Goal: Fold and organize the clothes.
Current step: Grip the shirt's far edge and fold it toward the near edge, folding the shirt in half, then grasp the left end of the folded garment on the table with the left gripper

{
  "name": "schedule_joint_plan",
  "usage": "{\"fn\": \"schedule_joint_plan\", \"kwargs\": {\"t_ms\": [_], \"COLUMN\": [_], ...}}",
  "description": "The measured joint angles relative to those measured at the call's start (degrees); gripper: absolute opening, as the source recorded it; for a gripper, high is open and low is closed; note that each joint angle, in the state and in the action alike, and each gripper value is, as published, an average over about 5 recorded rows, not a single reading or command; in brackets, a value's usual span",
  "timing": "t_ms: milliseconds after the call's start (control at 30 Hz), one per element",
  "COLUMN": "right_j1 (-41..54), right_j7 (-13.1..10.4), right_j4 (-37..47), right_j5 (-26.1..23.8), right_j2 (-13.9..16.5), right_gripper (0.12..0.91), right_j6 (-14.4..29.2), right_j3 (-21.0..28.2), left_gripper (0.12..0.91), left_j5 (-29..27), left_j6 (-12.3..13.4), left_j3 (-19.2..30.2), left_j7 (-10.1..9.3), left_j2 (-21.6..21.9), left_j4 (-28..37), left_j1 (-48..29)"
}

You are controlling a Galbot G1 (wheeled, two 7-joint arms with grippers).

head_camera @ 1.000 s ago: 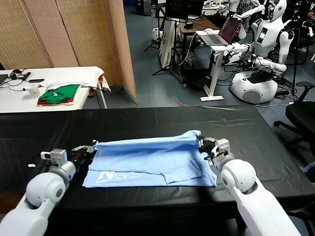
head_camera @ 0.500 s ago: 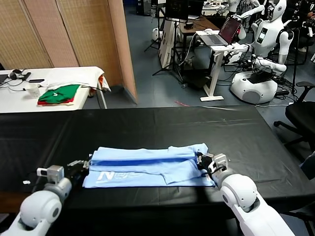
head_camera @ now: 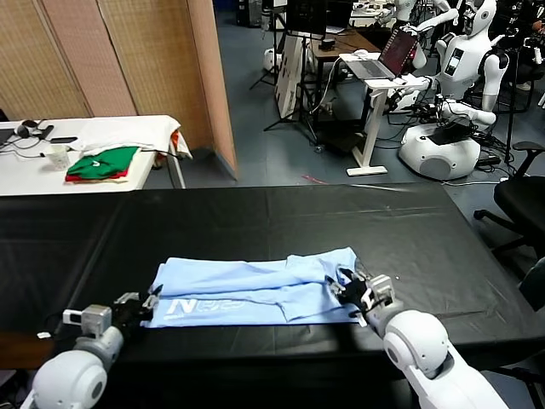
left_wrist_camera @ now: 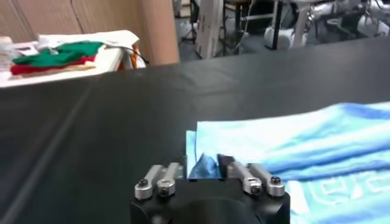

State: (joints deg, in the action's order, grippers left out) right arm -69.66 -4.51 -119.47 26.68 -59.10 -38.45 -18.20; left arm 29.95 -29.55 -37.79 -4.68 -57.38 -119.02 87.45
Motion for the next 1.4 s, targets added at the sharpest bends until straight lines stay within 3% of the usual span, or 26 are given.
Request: {"fn": "schedule_joint_plan", "kwargs": {"t_ms": [100, 200, 300, 467, 833, 967, 1067, 1200, 1333, 1400], "right_j1": [0.78, 2.61, 4.83, 7.96, 11.05, 11.6, 11.78, 11.79, 11.77, 11.78], "right_j7": [-2.56, -4.16, -5.04, -5.66, -6.17, -6.18, -6.17, -5.98, -5.91, -5.98], "right_j4": [0.75, 2.91, 5.87, 11.13, 19.13, 20.71, 21.48, 22.12, 22.44, 22.5], "right_j5": [0.39, -0.24, -1.52, -2.8, -2.77, -2.94, -3.12, -3.61, -3.96, -4.05], "right_j2": [-1.83, -4.34, -7.0, -10.3, -12.61, -13.46, -13.91, -14.28, -14.65, -14.85], "right_gripper": [0.905, 0.907, 0.907, 0.907, 0.905, 0.864, 0.822, 0.728, 0.519, 0.371], "right_j6": [1.48, 1.83, 1.87, 2.98, 3.39, 3.21, 3.15, 3.3, 3.9, 4.48], "right_j3": [-1.35, -1.67, -1.36, -1.23, -1.41, -1.02, -0.82, -0.61, -0.65, -0.65], "left_gripper": [0.823, 0.895, 0.905, 0.907, 0.907, 0.902, 0.854, 0.705, 0.477, 0.344], "left_j5": [0.65, 3.6, 6.56, 7.02, 7.07, 6.81, 6.38, 6.16, 6.19, 6.17], "left_j6": [0.23, 0.43, 0.37, 0.41, 0.79, 0.92, 1.06, 1.08, 1.06, 1.09], "left_j3": [-0.74, -0.52, 0.49, 2.6, 4.69, 4.99, 5.48, 6.32, 6.8, 6.88], "left_j7": [-0.71, -2.39, -3.62, -3.44, -1.6, -0.94, -0.3, 0.26, 0.49, 0.51], "left_j2": [-0.96, -1.91, -2.67, -3.07, -2.92, -2.95, -2.93, -2.93, -2.93, -2.87], "left_j4": [-1.32, -1.31, 0.2, 4.19, 12.09, 13.73, 14.61, 15.71, 16.59, 16.84], "left_j1": [-0.33, -1.96, -4.78, -9.51, -14.7, -14.98, -15.28, -16.1, -16.94, -17.12]}}
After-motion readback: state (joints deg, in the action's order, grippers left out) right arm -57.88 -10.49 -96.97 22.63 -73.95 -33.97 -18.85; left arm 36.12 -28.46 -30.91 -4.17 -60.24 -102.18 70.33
